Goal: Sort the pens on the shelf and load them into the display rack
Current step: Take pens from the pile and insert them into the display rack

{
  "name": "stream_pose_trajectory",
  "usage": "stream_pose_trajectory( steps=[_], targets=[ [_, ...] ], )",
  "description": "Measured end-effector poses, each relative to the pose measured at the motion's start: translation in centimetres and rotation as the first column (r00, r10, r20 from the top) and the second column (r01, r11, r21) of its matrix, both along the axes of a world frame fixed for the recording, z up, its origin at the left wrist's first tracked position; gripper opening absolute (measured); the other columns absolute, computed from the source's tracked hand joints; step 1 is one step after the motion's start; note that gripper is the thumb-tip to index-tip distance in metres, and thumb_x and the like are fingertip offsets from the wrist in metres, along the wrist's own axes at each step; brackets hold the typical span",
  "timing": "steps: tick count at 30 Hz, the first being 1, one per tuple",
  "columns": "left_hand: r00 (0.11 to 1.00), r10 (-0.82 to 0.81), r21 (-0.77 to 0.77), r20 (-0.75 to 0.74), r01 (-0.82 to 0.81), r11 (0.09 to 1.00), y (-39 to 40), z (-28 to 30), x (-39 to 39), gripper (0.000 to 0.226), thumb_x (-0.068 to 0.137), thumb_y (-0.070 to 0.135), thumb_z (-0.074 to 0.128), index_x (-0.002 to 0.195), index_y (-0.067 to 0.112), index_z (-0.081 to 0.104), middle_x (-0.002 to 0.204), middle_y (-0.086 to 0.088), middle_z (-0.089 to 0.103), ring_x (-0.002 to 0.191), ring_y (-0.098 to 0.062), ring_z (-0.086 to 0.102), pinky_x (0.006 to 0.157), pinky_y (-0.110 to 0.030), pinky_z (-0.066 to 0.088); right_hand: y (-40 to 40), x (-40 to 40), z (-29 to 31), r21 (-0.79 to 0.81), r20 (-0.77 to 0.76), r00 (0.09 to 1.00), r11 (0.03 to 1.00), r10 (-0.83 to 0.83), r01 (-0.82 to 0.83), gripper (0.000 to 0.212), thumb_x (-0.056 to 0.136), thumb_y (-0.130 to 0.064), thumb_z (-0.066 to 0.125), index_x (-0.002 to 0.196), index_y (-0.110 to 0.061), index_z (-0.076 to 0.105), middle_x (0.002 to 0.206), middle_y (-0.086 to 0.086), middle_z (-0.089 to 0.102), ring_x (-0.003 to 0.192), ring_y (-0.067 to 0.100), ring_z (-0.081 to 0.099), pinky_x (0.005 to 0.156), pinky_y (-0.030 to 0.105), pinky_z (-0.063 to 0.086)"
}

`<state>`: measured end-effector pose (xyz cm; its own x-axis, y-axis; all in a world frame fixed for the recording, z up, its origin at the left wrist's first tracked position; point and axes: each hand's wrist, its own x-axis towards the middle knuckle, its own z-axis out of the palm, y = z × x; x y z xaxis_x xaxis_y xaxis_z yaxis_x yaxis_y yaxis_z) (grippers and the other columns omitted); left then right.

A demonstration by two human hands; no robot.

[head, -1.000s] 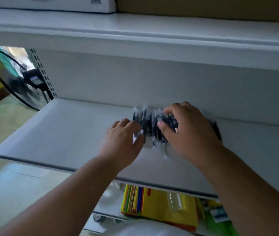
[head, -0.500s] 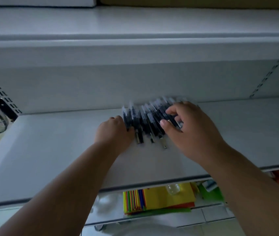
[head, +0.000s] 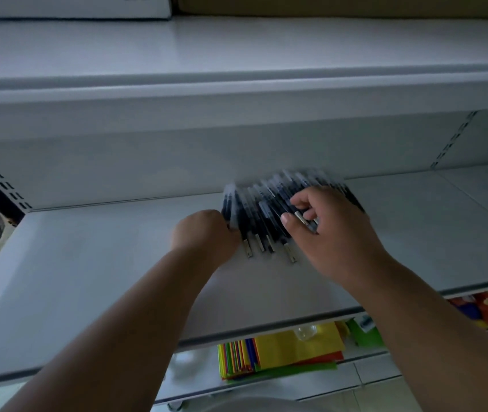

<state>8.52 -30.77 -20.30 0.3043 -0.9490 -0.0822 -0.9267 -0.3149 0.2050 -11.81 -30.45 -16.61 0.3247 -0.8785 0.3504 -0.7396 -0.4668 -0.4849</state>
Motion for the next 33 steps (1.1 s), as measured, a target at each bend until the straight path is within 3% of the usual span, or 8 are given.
stream_pose_trajectory(
  steps=[8, 14, 18, 21, 25, 30, 31, 33],
  targets=[
    [0.941, -0.003, -0.259, -0.339, -0.09, 0.962, 3.8, 0.5, 0.3, 0.033, 0.096, 0.035, 0.048, 0.069, 0.017, 0.044, 0.066, -0.004, 0.052, 0.06, -0.024, 0.049, 0.049, -0.03, 0.028, -0.2, -0.5, -0.7, 0.065, 0.012, 0.999, 0.997, -0.046, 0.045, 0.018, 0.09, -0.04, 0.063, 0.101, -0.026, 0.059, 0.089, -0.014, 0.058, 0.076, -0.002, 0.053, 0.067, 0.024, 0.046],
    [0.614, -0.155, -0.36, -0.774, -0.225, 0.906, 7.8, 0.0, -0.9, 0.033, 0.082, 0.049, 0.055, 0.073, 0.019, 0.044, 0.058, 0.0, 0.044, 0.056, -0.024, 0.041, 0.051, -0.051, 0.04, 0.6, 0.2, -2.2, 0.241, -0.156, 0.987, 0.967, -0.047, 0.084, 0.015, 0.091, -0.04, 0.062, 0.092, -0.026, 0.056, 0.081, -0.01, 0.06, 0.073, 0.009, 0.058, 0.068, 0.032, 0.052],
    [0.545, -0.247, -0.428, -0.801, -0.233, 0.873, 8.8, 0.5, -1.3, 0.029, 0.092, 0.036, 0.057, 0.072, 0.022, 0.043, 0.054, 0.006, 0.042, 0.053, -0.019, 0.039, 0.052, -0.04, 0.035, 0.6, 1.4, -3.5, 0.227, -0.33, 0.942, 0.962, -0.068, 0.149, 0.008, 0.095, -0.031, 0.054, 0.095, -0.023, 0.056, 0.087, -0.003, 0.065, 0.072, 0.009, 0.054, 0.054, 0.021, 0.034],
    [0.551, -0.283, -0.472, -0.785, -0.238, 0.849, 9.2, 0.7, -1.8, 0.029, 0.095, 0.033, 0.054, 0.072, 0.022, 0.041, 0.053, 0.008, 0.042, 0.051, -0.016, 0.037, 0.048, -0.033, 0.034, 0.6, 1.5, -3.4, 0.238, -0.355, 0.933, 0.959, -0.061, 0.153, 0.01, 0.098, -0.022, 0.049, 0.103, -0.017, 0.057, 0.095, 0.001, 0.064, 0.08, 0.014, 0.057, 0.055, 0.02, 0.035],
    [0.467, -0.246, -0.409, -0.849, -0.289, 0.865, 9.1, 0.6, -2.9, 0.019, 0.099, 0.014, 0.05, 0.082, 0.008, 0.047, 0.053, 0.008, 0.041, 0.049, -0.013, 0.034, 0.046, -0.026, 0.031, 0.9, 0.3, -2.5, 0.347, -0.141, 0.986, 0.929, -0.087, 0.131, 0.022, 0.098, -0.025, 0.051, 0.116, -0.016, 0.06, 0.105, 0.001, 0.068, 0.092, 0.015, 0.063, 0.071, 0.025, 0.047],
    [-0.004, -0.14, -0.13, -0.99, -0.351, 0.927, 8.3, 1.0, -5.6, 0.018, 0.104, 0.008, 0.039, 0.096, 0.008, 0.055, 0.051, 0.006, 0.031, 0.039, -0.008, 0.024, 0.037, -0.019, 0.02, 1.9, -3.2, -0.8, 0.526, 0.206, 0.968, 0.85, -0.145, 0.015, 0.006, 0.094, -0.024, 0.056, 0.094, -0.02, 0.06, 0.074, -0.002, 0.062, 0.061, 0.011, 0.053, 0.057, 0.026, 0.043],
    [-0.063, -0.126, -0.097, -0.99, -0.343, 0.934, 8.0, 1.0, -6.3, 0.019, 0.104, 0.008, 0.038, 0.095, 0.008, 0.055, 0.052, 0.004, 0.03, 0.039, -0.008, 0.022, 0.038, -0.018, 0.018, 2.1, -4.2, -0.5, 0.547, 0.28, 0.943, 0.837, -0.178, -0.004, 0.004, 0.093, -0.022, 0.057, 0.091, -0.019, 0.06, 0.072, 0.0, 0.061, 0.059, 0.013, 0.051, 0.058, 0.029, 0.042],
    [-0.065, -0.112, -0.086, -0.992, -0.311, 0.947, 7.5, 0.8, -8.2, 0.019, 0.104, 0.007, 0.038, 0.095, 0.009, 0.054, 0.055, 0.002, 0.03, 0.041, -0.009, 0.021, 0.039, -0.019, 0.017, 2.8, -6.4, 0.1, 0.552, 0.406, 0.884, 0.833, -0.233, -0.034, 0.003, 0.09, -0.018, 0.059, 0.091, -0.016, 0.059, 0.07, 0.004, 0.06, 0.059, 0.014, 0.05, 0.06, 0.035, 0.042]
  ],
)
